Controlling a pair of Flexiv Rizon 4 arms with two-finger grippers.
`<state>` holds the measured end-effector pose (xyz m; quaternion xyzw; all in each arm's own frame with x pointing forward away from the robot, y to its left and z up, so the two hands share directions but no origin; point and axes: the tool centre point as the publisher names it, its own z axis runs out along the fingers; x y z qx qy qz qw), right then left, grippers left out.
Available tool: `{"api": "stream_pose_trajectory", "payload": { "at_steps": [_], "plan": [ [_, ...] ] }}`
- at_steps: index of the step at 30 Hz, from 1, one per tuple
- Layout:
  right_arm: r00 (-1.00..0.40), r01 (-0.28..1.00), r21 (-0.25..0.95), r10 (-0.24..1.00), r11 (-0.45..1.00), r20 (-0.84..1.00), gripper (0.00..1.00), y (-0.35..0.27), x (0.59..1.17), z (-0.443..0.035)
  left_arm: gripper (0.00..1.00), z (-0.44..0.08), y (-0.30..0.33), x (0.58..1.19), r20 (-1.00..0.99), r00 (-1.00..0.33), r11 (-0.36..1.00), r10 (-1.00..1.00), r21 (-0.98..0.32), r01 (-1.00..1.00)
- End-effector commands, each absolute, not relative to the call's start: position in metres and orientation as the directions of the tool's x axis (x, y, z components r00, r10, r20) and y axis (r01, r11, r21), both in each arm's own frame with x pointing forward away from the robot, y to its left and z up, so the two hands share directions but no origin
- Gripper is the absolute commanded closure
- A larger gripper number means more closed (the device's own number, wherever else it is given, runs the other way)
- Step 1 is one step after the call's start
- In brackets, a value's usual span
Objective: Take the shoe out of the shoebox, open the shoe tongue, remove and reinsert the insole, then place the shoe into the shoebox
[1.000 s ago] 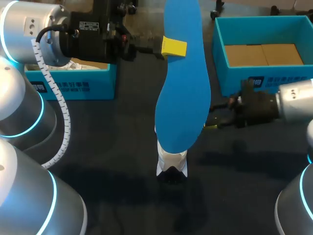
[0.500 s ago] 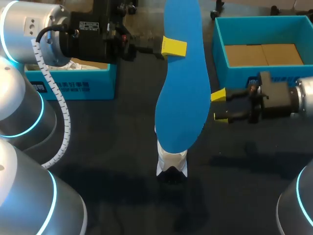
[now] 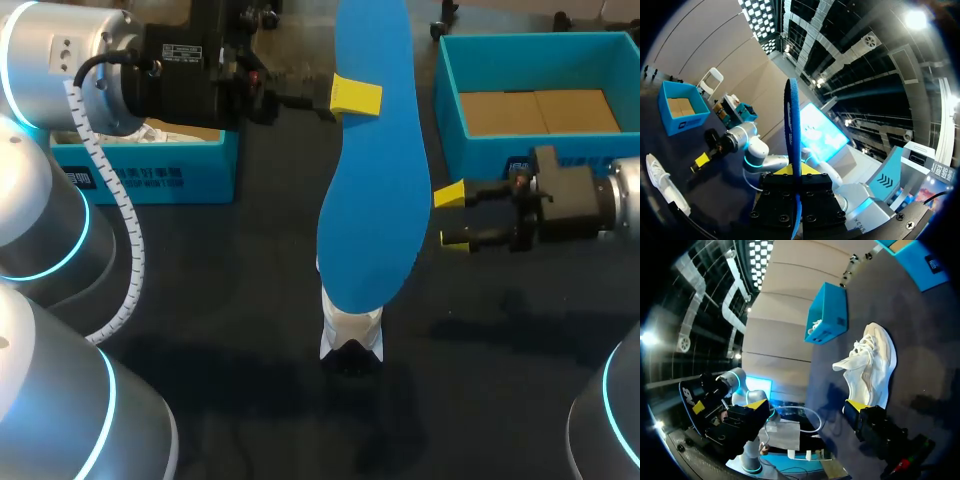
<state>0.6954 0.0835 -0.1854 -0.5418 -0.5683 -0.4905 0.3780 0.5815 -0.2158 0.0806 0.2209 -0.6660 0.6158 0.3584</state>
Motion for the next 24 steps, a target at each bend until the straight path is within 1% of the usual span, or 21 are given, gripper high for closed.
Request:
{"api": "stream_pose_trajectory", "payload": {
  "at_steps": [1, 4, 6, 8, 10, 12, 15, 16, 17, 20, 21, 24],
  "plan": [
    [-0.126, 0.987, 0.148, 0.248, -0.070, 0.961, 0.00, 0.085, 0.695, -0.185, 1.00, 0.069, -0.212, 0.589, 0.634, -0.764, 0.090, 0.118, -0.773, -0.628],
    [-0.126, 0.987, 0.148, 0.248, -0.070, 0.961, 0.00, 0.085, 0.695, -0.185, 1.00, 0.060, -0.205, 0.596, 0.478, -0.869, 0.060, 0.129, -0.878, -0.474],
    [-0.126, 0.987, 0.148, 0.248, -0.070, 0.961, 0.00, 0.085, 0.695, -0.185, 1.00, 0.053, -0.202, 0.603, 0.333, -0.933, 0.029, 0.137, -0.943, -0.332],
    [-0.126, 0.987, 0.148, 0.248, -0.070, 0.961, 0.00, 0.085, 0.695, -0.185, 1.00, 0.045, -0.197, 0.612, 0.171, -0.977, 0.011, 0.129, -0.985, -0.171],
    [-0.126, 0.987, 0.148, 0.248, -0.070, 0.961, 0.00, 0.085, 0.695, -0.185, 1.00, 0.038, -0.193, 0.619, 0.048, -0.991, -0.024, 0.128, -0.998, -0.052],
    [-0.126, 0.987, 0.148, 0.248, -0.070, 0.961, 0.00, 0.085, 0.695, -0.185, 1.00, 0.034, -0.189, 0.624, -0.052, -0.989, -0.044, 0.142, -0.998, 0.046],
    [-0.126, 0.987, 0.148, 0.248, -0.070, 0.961, 0.00, 0.085, 0.695, -0.185, 1.00, 0.028, -0.183, 0.629, -0.131, -0.980, -0.031, 0.149, -0.991, 0.128],
    [-0.126, 0.987, 0.148, 0.248, -0.070, 0.961, 0.00, 0.085, 0.695, -0.185, 1.00, 0.026, -0.180, 0.632, -0.211, -0.964, -0.028, 0.165, -0.978, 0.209],
    [-0.126, 0.987, 0.148, 0.248, -0.070, 0.961, 0.00, 0.085, 0.695, -0.185, 1.00, 0.026, -0.178, 0.634, -0.238, -0.956, -0.028, 0.170, -0.971, 0.236],
    [-0.126, 0.987, 0.148, 0.248, -0.070, 0.961, 0.00, 0.085, 0.695, -0.185, 1.00, 0.024, -0.175, 0.638, -0.371, -0.908, -0.046, 0.195, -0.928, 0.369],
    [-0.126, 0.987, 0.148, 0.248, -0.070, 0.961, 0.00, 0.085, 0.695, -0.185, 1.00, 0.021, -0.174, 0.640, -0.461, -0.862, -0.076, 0.209, -0.887, 0.456],
    [-0.126, 0.987, 0.148, 0.248, -0.070, 0.961, 0.00, 0.085, 0.695, -0.185, 1.00, 0.016, -0.171, 0.645, -0.537, -0.824, -0.086, 0.180, -0.843, 0.531]
  ]
}}
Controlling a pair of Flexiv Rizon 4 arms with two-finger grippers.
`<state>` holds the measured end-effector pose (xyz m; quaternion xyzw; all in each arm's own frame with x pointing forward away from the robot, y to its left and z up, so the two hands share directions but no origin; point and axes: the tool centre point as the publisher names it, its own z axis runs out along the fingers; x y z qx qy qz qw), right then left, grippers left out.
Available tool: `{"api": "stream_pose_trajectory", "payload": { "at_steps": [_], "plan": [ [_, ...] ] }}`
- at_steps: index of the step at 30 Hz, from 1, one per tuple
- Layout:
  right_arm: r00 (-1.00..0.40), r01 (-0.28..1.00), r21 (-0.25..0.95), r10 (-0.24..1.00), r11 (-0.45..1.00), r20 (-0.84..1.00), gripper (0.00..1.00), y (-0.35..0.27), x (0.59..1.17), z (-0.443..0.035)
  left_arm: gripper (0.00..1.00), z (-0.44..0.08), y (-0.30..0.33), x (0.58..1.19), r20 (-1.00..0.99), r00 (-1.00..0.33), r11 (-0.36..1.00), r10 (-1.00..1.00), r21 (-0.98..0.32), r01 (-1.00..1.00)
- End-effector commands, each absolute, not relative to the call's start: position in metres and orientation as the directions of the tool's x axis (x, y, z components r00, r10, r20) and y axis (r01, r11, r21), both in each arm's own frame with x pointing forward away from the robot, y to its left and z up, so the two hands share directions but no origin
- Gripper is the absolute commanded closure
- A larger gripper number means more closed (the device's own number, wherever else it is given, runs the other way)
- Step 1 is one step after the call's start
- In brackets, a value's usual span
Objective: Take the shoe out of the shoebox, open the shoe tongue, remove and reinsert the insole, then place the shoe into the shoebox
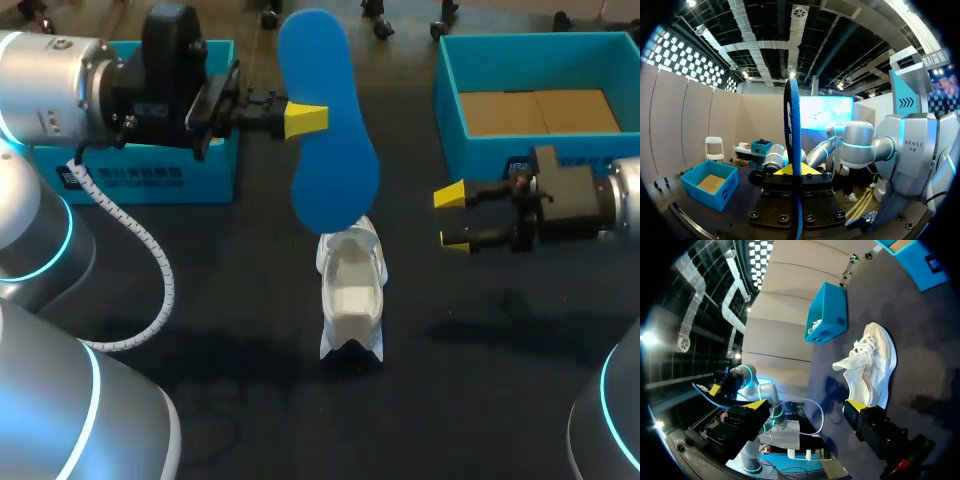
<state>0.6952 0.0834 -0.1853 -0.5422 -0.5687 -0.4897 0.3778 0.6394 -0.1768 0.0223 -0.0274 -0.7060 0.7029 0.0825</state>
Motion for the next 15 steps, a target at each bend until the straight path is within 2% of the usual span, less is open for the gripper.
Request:
{"api": "stream_pose_trajectory", "payload": {
  "at_steps": [1, 14, 15],
  "plan": [
    [-0.126, 0.987, 0.148, 0.248, -0.070, 0.961, 0.00, 0.0847, 0.6949, -0.1854, 1.00, 0.0117, -0.1698, 0.6460, -0.506, -0.849, -0.035, 0.152, -0.861, 0.507],
    [-0.126, 0.987, 0.148, 0.248, -0.070, 0.961, 0.00, 0.0847, 0.6949, -0.1854, 1.00, 0.0117, -0.1698, 0.6460, -0.506, -0.849, -0.035, 0.152, -0.861, 0.507],
    [-0.126, 0.987, 0.148, 0.248, -0.070, 0.961, 0.00, 0.0847, 0.6949, -0.1854, 1.00, 0.0057, -0.1677, 0.6454, -0.602, -0.782, -0.040, 0.162, -0.795, 0.605]
  ]
}}
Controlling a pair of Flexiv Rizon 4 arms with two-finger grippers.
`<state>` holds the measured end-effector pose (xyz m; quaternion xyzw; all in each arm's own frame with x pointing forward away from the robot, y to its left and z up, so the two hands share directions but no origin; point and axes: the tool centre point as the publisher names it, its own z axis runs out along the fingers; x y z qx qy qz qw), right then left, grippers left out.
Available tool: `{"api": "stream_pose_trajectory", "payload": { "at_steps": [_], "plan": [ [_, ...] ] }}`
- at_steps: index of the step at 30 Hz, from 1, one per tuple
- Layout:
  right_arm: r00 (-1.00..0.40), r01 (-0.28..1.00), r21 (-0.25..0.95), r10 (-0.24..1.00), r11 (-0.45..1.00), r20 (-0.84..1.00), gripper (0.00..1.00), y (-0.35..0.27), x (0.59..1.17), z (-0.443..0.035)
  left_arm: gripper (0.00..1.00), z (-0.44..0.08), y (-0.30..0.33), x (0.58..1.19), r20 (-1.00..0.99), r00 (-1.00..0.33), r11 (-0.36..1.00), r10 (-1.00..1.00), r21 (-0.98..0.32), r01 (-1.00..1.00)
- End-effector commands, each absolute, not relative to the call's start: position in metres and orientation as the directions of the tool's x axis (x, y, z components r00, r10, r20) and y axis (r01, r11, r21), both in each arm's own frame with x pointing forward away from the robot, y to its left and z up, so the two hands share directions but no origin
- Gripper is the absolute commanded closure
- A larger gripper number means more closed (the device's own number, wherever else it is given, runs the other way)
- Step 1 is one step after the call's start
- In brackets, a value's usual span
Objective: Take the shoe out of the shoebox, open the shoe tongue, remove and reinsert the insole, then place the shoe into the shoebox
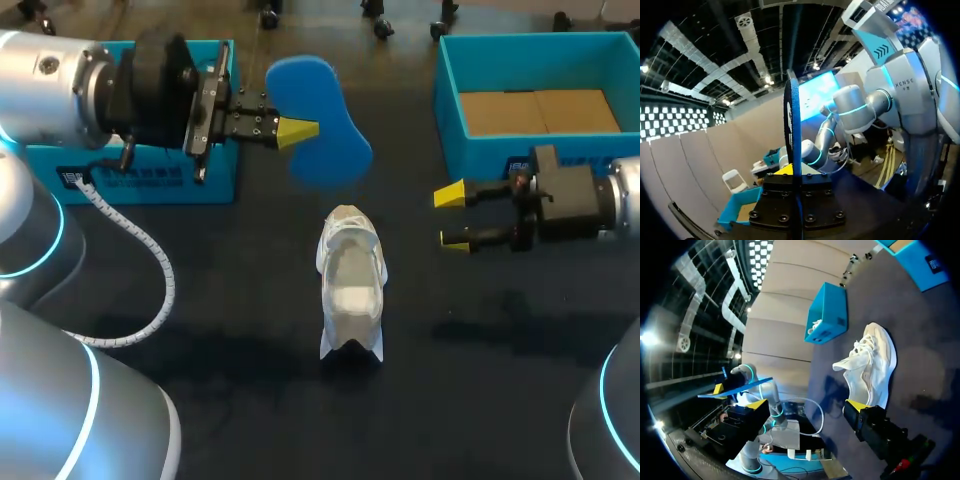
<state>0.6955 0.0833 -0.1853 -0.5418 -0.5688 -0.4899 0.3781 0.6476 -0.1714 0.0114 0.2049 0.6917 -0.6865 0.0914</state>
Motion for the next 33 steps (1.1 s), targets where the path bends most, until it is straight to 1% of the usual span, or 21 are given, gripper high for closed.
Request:
{"api": "stream_pose_trajectory", "payload": {
  "at_steps": [1, 3, 4, 5, 6, 7, 8, 10, 11, 12, 13, 14, 15, 16, 18, 20, 21, 22, 25, 26, 33],
  "plan": [
    [-0.126, 0.987, 0.148, 0.248, -0.070, 0.961, 0.00, 0.085, 0.695, -0.185, 1.00, 0.001, -0.165, 0.646, -0.634, -0.755, -0.044, 0.166, -0.770, 0.637],
    [-0.126, 0.987, 0.148, 0.248, -0.070, 0.961, 0.00, 0.085, 0.695, -0.185, 1.00, -0.010, -0.161, 0.651, -0.766, -0.625, -0.044, 0.149, -0.637, 0.770],
    [-0.126, 0.987, 0.148, 0.248, -0.070, 0.961, 0.00, 0.085, 0.695, -0.185, 1.00, -0.013, -0.161, 0.654, -0.766, -0.634, -0.020, 0.106, -0.639, 0.769],
    [-0.126, 0.987, 0.148, 0.248, -0.070, 0.961, 0.00, 0.085, 0.695, -0.185, 1.00, -0.018, -0.160, 0.658, -0.829, -0.552, -0.029, 0.090, -0.556, 0.831],
    [-0.126, 0.987, 0.148, 0.248, -0.070, 0.961, 0.00, 0.085, 0.695, -0.185, 1.00, -0.021, -0.160, 0.659, -0.833, -0.547, -0.021, 0.082, -0.550, 0.835],
    [-0.126, 0.987, 0.148, 0.248, -0.070, 0.961, 0.00, 0.085, 0.695, -0.185, 1.00, -0.026, -0.161, 0.662, -0.886, -0.459, -0.046, 0.061, -0.462, 0.886],
    [-0.126, 0.987, 0.148, 0.248, -0.070, 0.961, 0.00, 0.085, 0.695, -0.185, 1.00, -0.029, -0.162, 0.663, -0.878, -0.478, -0.017, 0.037, -0.479, 0.878],
    [-0.126, 0.987, 0.148, 0.248, -0.070, 0.961, 0.00, 0.085, 0.695, -0.185, 1.00, -0.036, -0.163, 0.665, -0.933, -0.360, -0.048, 0.021, -0.361, 0.931],
    [-0.126, 0.987, 0.148, 0.248, -0.070, 0.961, 0.00, 0.085, 0.695, -0.185, 1.00, -0.038, -0.164, 0.666, -0.934, -0.357, -0.038, 0.007, -0.357, 0.933],
    [-0.126, 0.987, 0.148, 0.248, -0.070, 0.961, 0.00, 0.085, 0.695, -0.185, 1.00, -0.043, -0.164, 0.668, -0.964, -0.265, -0.061, 0.003, -0.264, 0.963],
    [-0.126, 0.987, 0.148, 0.248, -0.070, 0.961, 0.00, 0.085, 0.695, -0.185, 1.00, -0.047, -0.164, 0.669, -0.965, -0.263, -0.033, -0.010, -0.263, 0.964],
    [-0.126, 0.987, 0.148, 0.248, -0.070, 0.961, 0.00, 0.085, 0.695, -0.185, 1.00, -0.051, -0.164, 0.672, -0.985, -0.169, -0.043, -0.026, -0.168, 0.985],
    [-0.126, 0.987, 0.148, 0.248, -0.070, 0.961, 0.00, 0.085, 0.695, -0.185, 1.00, -0.056, -0.164, 0.673, -0.986, -0.164, -0.012, -0.025, -0.164, 0.986],
    [-0.126, 0.987, 0.148, 0.248, -0.070, 0.961, 0.00, 0.085, 0.695, -0.185, 1.00, -0.059, -0.166, 0.674, -0.994, -0.106, -0.003, -0.028, -0.106, 0.994],
    [-0.126, 0.987, 0.148, 0.248, -0.070, 0.961, 0.00, 0.085, 0.695, -0.185, 1.00, -0.069, -0.164, 0.674, -0.999, -0.039, -0.008, -0.014, -0.039, 0.999],
    [-0.126, 0.987, 0.148, 0.248, -0.070, 0.961, 0.00, 0.085, 0.695, -0.185, 1.00, -0.080, -0.163, 0.675, -0.997, 0.081, 0.016, 0.003, 0.081, 0.997],
    [-0.126, 0.987, 0.148, 0.248, -0.070, 0.961, 0.00, 0.085, 0.695, -0.185, 1.00, -0.086, -0.163, 0.675, -0.988, 0.154, -0.006, -0.003, 0.154, 0.988],
    [-0.126, 0.987, 0.148, 0.248, -0.070, 0.961, 0.00, 0.085, 0.695, -0.185, 1.00, -0.089, -0.164, 0.675, -0.988, 0.152, 0.030, -0.003, 0.152, 0.988],
    [-0.126, 0.987, 0.148, 0.248, -0.070, 0.961, 0.00, 0.085, 0.695, -0.185, 1.00, -0.099, -0.168, 0.674, -0.958, 0.287, -0.004, -0.008, 0.287, 0.958],
    [-0.126, 0.987, 0.148, 0.248, -0.070, 0.961, 0.00, 0.085, 0.695, -0.185, 1.00, -0.103, -0.169, 0.674, -0.951, 0.309, 0.001, -0.017, 0.309, 0.951],
    [-0.126, 0.987, 0.148, 0.248, -0.070, 0.961, 0.00, 0.085, 0.695, -0.185, 1.00, -0.106, -0.169, 0.674, -0.951, 0.310, 0.002, -0.021, 0.310, 0.951]
  ]
}}
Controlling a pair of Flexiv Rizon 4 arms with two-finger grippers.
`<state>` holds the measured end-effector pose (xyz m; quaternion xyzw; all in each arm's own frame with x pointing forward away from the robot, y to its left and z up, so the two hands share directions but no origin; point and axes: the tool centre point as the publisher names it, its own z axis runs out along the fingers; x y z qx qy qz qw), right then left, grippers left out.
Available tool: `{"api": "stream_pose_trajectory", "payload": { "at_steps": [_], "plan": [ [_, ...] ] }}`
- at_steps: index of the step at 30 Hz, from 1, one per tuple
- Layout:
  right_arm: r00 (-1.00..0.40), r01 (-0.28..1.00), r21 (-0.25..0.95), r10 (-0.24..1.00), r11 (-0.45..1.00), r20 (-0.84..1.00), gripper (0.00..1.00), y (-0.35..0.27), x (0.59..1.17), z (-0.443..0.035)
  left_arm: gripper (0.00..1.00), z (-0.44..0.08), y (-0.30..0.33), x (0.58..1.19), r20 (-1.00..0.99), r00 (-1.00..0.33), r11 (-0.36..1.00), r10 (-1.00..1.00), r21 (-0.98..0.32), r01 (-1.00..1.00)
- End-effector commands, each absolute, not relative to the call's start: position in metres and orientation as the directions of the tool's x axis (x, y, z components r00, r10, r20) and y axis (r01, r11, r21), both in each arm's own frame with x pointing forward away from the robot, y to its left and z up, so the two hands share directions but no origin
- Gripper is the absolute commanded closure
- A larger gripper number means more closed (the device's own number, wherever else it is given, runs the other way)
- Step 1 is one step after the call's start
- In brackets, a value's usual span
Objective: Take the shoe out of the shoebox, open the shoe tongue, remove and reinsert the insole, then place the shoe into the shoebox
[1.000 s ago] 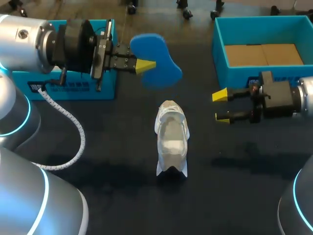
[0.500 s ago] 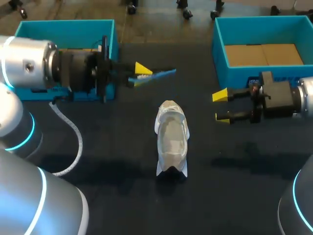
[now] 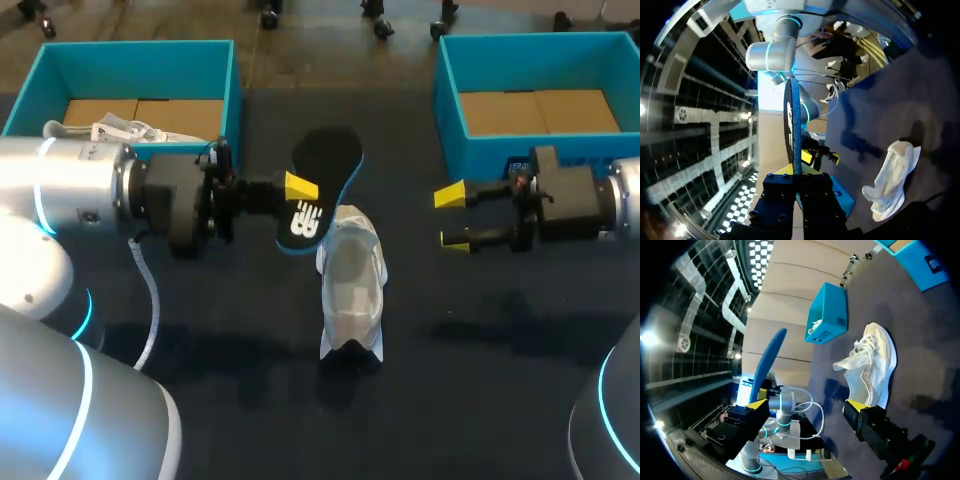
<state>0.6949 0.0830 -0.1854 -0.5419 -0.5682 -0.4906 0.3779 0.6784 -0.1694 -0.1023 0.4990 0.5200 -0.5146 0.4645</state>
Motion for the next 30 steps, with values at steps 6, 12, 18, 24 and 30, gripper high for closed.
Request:
{"api": "stream_pose_trajectory", "payload": {
  "at_steps": [6, 12, 18, 24, 30],
  "plan": [
    [-0.126, 0.987, 0.148, 0.248, -0.070, 0.961, 0.00, 0.085, 0.695, -0.185, 1.00, -0.106, -0.169, 0.674, -0.951, 0.310, 0.002, -0.021, 0.310, 0.951],
    [-0.126, 0.987, 0.148, 0.248, -0.070, 0.961, 0.00, 0.085, 0.695, -0.185, 1.00, -0.106, -0.169, 0.674, -0.951, 0.310, 0.002, -0.021, 0.310, 0.951],
    [-0.114, 0.988, 0.137, 0.265, -0.072, 0.958, 0.00, 0.097, 0.701, -0.186, 1.00, -0.118, -0.172, 0.668, -0.964, 0.267, 0.036, 0.003, 0.266, 0.963],
    [-0.117, 0.986, 0.144, 0.257, -0.086, 0.959, 0.00, 0.112, 0.706, -0.175, 1.00, -0.146, -0.180, 0.660, -0.967, 0.247, 0.074, 0.067, 0.252, 0.965],
    [-0.130, 0.984, 0.157, 0.280, -0.078, 0.951, 0.00, 0.126, 0.708, -0.166, 1.00, -0.165, -0.189, 0.655, -0.971, 0.226, 0.088, 0.084, 0.233, 0.969]
  ]
}}
